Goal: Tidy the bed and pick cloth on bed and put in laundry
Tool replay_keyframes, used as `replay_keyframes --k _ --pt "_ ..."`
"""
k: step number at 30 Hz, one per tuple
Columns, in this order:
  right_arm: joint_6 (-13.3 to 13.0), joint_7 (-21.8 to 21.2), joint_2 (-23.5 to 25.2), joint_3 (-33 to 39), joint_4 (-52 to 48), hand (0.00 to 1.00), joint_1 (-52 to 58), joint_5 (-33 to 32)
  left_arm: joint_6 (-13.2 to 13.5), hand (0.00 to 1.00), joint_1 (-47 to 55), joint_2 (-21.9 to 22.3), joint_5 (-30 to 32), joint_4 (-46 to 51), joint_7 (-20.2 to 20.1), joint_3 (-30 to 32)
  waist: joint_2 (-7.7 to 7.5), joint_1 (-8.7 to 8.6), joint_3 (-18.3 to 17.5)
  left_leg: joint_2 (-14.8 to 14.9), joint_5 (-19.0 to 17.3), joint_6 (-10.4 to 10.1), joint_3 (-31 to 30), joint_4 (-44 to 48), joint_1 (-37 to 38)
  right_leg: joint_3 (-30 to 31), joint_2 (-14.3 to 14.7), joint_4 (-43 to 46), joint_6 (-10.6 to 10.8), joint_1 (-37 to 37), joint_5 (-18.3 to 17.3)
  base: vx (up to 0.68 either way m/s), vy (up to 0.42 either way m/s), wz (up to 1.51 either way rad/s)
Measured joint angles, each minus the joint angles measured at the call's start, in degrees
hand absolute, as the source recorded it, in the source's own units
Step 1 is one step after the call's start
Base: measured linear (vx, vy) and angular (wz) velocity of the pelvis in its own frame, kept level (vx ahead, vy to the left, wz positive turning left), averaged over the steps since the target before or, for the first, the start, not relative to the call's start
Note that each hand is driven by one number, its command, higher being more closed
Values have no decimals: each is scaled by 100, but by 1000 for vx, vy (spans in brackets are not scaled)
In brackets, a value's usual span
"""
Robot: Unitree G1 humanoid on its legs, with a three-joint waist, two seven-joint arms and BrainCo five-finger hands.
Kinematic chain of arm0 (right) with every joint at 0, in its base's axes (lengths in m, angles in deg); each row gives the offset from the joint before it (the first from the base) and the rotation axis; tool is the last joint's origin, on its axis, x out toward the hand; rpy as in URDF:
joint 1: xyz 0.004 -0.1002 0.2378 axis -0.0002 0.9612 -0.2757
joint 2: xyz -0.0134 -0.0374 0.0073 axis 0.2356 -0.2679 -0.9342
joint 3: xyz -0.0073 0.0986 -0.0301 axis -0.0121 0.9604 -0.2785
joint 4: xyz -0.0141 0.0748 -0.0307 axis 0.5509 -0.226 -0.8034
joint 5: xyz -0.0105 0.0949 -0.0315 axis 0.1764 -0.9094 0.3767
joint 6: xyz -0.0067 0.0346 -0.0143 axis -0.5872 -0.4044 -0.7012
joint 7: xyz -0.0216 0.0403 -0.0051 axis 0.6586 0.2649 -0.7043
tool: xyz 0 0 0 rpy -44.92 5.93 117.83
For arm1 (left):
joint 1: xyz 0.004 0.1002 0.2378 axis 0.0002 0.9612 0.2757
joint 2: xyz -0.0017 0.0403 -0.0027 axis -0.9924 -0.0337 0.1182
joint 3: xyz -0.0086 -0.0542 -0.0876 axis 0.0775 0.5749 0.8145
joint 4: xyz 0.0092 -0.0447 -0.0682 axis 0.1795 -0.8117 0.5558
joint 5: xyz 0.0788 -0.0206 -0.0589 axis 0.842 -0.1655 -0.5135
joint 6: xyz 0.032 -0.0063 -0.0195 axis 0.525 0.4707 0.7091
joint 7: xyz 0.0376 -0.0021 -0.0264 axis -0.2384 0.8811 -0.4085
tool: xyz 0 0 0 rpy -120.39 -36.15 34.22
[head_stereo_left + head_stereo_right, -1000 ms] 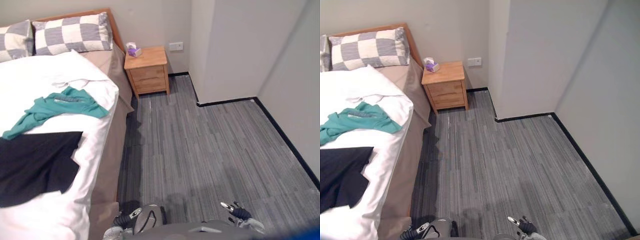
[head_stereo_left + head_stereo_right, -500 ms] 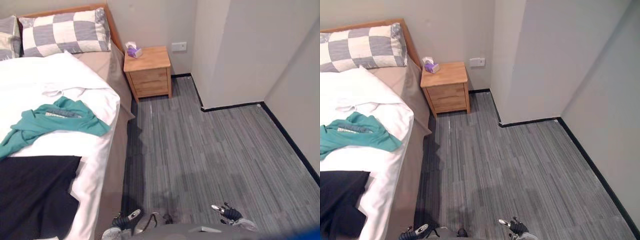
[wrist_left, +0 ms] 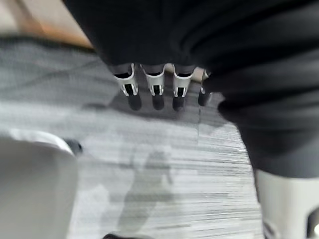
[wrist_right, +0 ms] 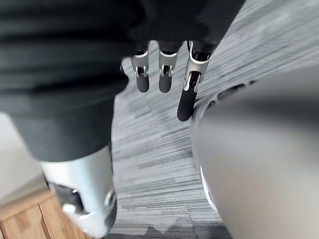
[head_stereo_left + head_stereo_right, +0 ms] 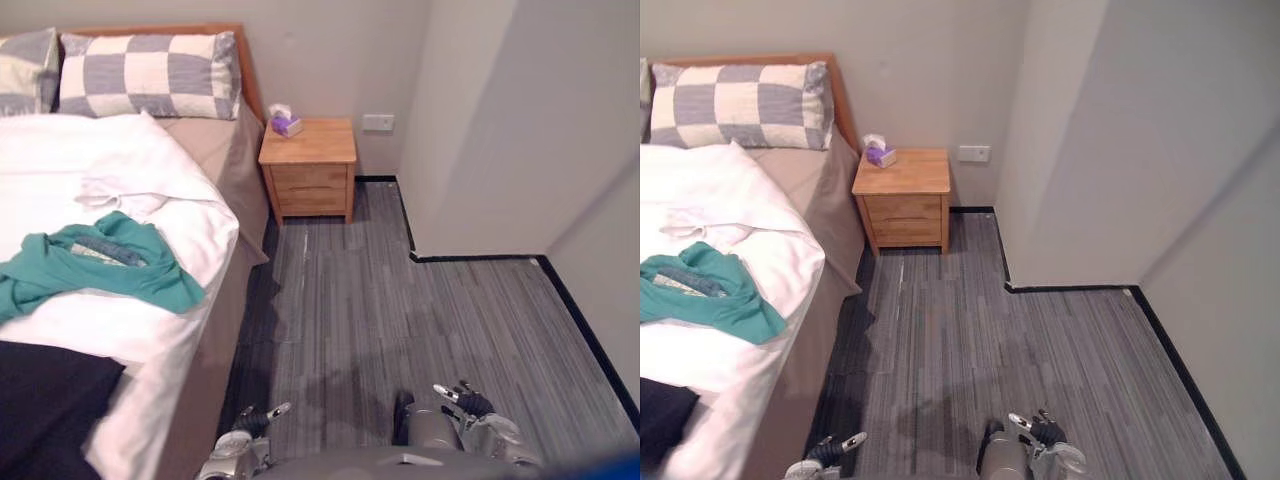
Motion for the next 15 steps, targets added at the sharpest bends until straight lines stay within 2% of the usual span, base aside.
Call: replay_keyframes --k 1,2,3,4,5,6,7,8,9,11,13,14,15 --pt "-11 11 -10 -18 -62 0 -87 -1 1 0 -28 59 14 4 20 82 -38 -41 112 27 210 -95 -30 20 134 -4 -67 625 -63 -140 -471 534 -376 10" --pt "-11 66 -14 -52 -71 0 -91 -17 -2 0 -28 83 71 1 35 84 -14 -65 103 121 286 -153 -87 180 162 -74 -42 978 -124 -175 -856 428 -322 10" --pt "-11 98 -20 -51 -68 0 -88 -35 -1 0 -24 88 125 3 36 97 4 -59 92 185 317 -153 -131 365 116 -100 5 1073 -141 -160 -1028 440 -321 -4" --pt "15 113 -19 -52 -36 0 -85 -69 0 0 -18 113 156 9 48 222 37 -23 66 317 435 -151 -250 1081 -138 -107 160 1083 -169 -44 -1244 427 -318 -14" --pt "25 105 -5 -68 12 0 -51 -76 7 0 9 130 153 45 100 388 74 -10 51 431 768 -193 -535 2191 -647 -145 296 930 -223 149 -1337 477 -347 -14" --pt "24 90 -6 -134 34 0 -30 -105 33 0 26 146 146 49 117 461 120 -13 34 499 1120 -207 -709 2823 -980 -174 386 793 -262 295 -1371 467 -266 -9" --pt "7 53 -32 -334 28 0 17 -113 141 0 49 175 131 54 142 525 161 -14 60 677 1376 -259 -843 4051 -1585 -170 560 490 -364 614 -1434 312 -143 -7" --pt "5 51 -62 -367 37 0 35 -114 205 0 51 177 132 79 141 530 189 -4 84 745 1286 -192 -794 4577 -1845 -165 611 369 -405 801 -1457 437 -123 -10" --pt "6 32 -93 -399 74 0 52 -110 296 0 66 174 131 163 142 529 206 9 110 781 1048 -117 -676 5212 -2221 -148 646 140 -475 1176 -1505 438 -103 -12" --pt "44 22 -109 -373 222 0 51 -92 397 0 89 185 66 230 136 521 166 33 119 674 697 -40 -369 5245 -2583 -74 597 -242 -502 1729 -1518 469 -76 -20" --pt "103 -18 -66 -367 231 0 55 24 491 0 93 216 -72 283 86 487 150 103 128 168 283 6 -46 4245 -3013 14 422 -652 -402 2216 -1519 427 32 -28" --pt "110 -30 -56 -366 231 0 54 43 504 0 87 216 -72 309 64 473 128 123 140 30 249 22 52 3842 -3088 26 342 -723 -360 2303 -1537 444 96 -21" --pt "112 -56 -37 -365 232 0 55 84 506 0 89 216 -74 415 10 463 73 155 175 -278 271 36 336 2919 -3147 61 183 -818 -237 2489 -1601 472 137 -13"
